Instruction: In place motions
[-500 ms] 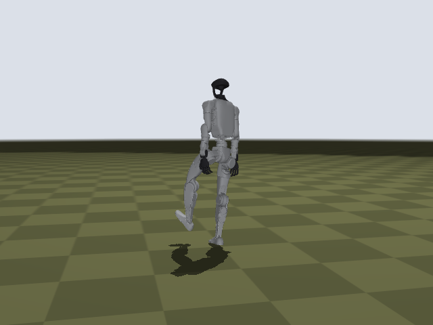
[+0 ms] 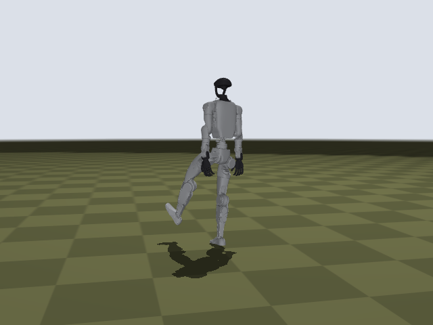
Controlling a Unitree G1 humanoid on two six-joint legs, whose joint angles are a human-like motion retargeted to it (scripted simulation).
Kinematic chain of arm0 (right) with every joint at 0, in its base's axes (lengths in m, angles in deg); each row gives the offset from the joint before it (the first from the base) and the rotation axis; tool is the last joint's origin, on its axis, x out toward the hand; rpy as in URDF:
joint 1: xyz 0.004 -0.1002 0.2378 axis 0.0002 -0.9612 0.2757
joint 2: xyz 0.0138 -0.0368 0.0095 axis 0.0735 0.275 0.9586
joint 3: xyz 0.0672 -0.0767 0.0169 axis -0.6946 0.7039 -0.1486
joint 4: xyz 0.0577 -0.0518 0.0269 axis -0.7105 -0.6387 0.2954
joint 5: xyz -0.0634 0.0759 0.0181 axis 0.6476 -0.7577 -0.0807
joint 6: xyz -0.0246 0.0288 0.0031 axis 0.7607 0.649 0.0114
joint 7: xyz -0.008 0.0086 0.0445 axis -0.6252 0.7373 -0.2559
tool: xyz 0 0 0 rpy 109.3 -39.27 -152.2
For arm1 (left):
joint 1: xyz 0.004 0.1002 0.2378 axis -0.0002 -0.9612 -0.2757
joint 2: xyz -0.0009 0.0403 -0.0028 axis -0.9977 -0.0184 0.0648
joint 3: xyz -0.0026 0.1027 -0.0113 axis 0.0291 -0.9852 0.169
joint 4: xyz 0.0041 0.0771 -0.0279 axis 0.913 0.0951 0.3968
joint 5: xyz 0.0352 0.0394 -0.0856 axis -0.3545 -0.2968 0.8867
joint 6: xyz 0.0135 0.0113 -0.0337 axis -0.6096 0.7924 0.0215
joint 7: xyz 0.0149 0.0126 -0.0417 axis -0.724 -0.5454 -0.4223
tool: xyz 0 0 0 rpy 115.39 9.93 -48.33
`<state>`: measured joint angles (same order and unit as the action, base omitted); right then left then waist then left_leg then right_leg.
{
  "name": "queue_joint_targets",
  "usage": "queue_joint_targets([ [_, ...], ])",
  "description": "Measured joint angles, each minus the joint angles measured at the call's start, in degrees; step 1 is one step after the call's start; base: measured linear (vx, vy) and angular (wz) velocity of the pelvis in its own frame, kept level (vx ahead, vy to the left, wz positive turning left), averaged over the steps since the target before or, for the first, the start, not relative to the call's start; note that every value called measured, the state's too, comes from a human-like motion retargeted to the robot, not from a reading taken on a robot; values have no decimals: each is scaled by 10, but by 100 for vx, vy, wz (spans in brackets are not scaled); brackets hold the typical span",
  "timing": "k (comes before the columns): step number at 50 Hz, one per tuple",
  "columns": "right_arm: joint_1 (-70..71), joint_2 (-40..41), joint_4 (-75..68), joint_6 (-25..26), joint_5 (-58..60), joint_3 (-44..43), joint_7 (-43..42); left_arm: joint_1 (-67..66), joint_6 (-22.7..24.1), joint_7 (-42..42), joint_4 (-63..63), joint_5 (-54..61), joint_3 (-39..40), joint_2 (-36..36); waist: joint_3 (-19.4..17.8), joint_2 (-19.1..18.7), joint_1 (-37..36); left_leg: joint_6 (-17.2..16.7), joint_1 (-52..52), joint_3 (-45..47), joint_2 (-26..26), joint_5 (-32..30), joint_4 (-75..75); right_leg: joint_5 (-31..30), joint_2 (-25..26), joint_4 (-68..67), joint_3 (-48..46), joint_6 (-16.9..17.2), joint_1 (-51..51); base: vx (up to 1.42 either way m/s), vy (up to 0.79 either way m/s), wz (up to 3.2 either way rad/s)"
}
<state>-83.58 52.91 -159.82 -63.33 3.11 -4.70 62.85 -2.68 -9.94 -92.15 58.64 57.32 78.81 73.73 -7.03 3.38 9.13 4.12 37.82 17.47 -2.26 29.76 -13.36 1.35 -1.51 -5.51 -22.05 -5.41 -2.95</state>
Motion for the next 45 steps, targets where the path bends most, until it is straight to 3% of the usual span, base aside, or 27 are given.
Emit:
queue_joint_targets([
  [13, 8, 11, 12, -3, 0, 3, 4, -8, 1, 1, 4, 0, 10, 6, 46, -2, 43, 6, -139, -9, 22, 7, -129, 0, -17, 3, -7, 18, 18, 1, 1, 2],
  [21, -2, 24, 9, -2, -2, 9, 6, -15, 0, 7, -3, 0, 7, -2, 90, -12, 69, -5, -296, 19, 16, -48, -69, 6, -21, -1, -2, 28, 39, -5, 8, 6],
  [23, -3, 24, 6, -2, 1, 9, 8, -12, -1, 8, -3, -1, 7, -5, 101, -21, 78, -19, -326, 44, 17, -26, -19, 10, -14, -3, -5, 30, 44, -12, 10, 21],
  [25, -7, 23, 0, -1, 6, 12, 8, -16, 1, 9, -4, -2, 4, -5, 121, -33, 88, -7, -336, 31, -5, -2, 36, 12, -11, -2, -7, 35, 49, -8, 9, 30],
  [28, 2, 27, -10, 6, 10, 15, 2, -5, -2, 3, 1, -8, 13, -3, 141, -54, 121, -5, -321, 30, 2, -20, 65, 15, -10, -5, -27, 34, 72, -25, 14, 48],
  [32, 9, 29, -15, -3, -18, 22, 1, 8, 4, 9, -10, -7, 3, -8, 130, -46, 110, 1, -333, 37, -9, -20, 82, 10, -21, -4, -33, 42, 67, -17, 14, -16],
  [37, 13, 37, -13, 9, 16, 39, 12, 3, 1, 11, -4, -9, 3, -9, 149, -48, 100, 11, -334, 43, -18, -13, 94, 6, -23, 1, -27, 48, 72, -5, 3, -28],
  [45, 14, 46, 20, -9, 24, 58, 20, -2, 0, 9, 5, -9, 7, -5, 148, -43, 101, 23, -346, 44, -30, -5, 98, 1, -29, 7, -26, 61, 62, -5, 2, -5],
])
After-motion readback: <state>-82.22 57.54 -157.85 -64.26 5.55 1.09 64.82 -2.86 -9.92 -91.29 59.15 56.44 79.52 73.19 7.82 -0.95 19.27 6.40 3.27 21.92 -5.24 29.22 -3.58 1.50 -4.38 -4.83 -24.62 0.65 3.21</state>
